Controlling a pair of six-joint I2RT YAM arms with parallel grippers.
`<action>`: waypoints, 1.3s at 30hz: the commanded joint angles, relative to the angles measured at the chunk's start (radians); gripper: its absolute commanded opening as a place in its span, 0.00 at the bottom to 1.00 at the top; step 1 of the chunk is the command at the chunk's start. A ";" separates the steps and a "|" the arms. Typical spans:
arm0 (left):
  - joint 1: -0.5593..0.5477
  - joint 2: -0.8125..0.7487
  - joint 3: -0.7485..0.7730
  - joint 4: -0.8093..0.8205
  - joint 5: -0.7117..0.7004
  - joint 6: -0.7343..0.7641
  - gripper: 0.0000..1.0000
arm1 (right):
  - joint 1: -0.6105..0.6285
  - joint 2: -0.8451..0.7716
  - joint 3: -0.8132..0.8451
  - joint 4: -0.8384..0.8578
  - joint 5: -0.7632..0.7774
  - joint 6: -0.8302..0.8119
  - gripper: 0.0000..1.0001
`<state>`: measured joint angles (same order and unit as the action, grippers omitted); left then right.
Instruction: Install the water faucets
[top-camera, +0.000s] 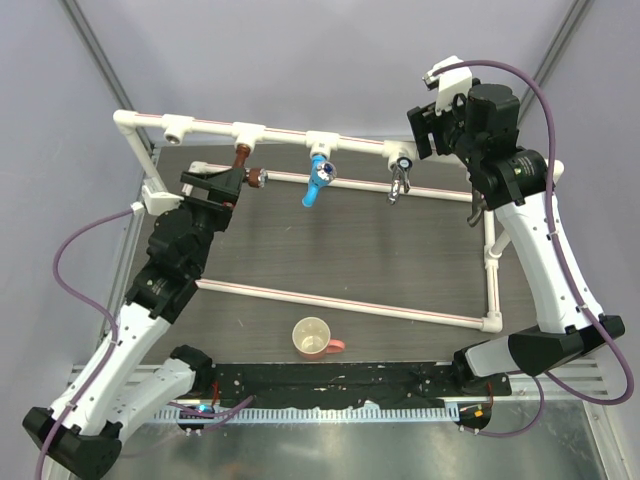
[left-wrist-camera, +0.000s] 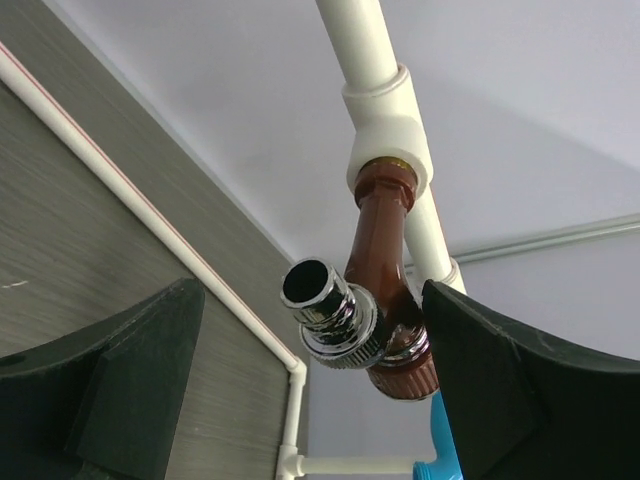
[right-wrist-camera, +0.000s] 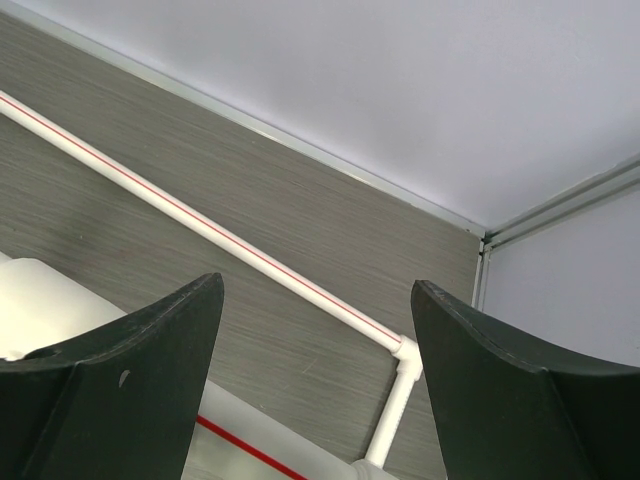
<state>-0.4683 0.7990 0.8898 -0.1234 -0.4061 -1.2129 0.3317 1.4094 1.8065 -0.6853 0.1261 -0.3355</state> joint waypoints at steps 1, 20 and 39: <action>0.007 0.019 -0.011 0.169 0.084 -0.054 0.92 | 0.043 0.043 -0.045 -0.143 -0.089 0.016 0.83; 0.008 0.124 0.253 -0.062 0.039 0.597 0.17 | 0.044 0.040 -0.044 -0.145 -0.091 0.016 0.83; -0.443 0.371 0.348 -0.240 -0.442 1.935 0.26 | 0.050 0.045 -0.042 -0.148 -0.086 0.012 0.83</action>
<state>-0.8188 1.1061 1.2591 -0.3714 -0.7860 0.3489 0.3386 1.4025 1.8027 -0.6853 0.1505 -0.3466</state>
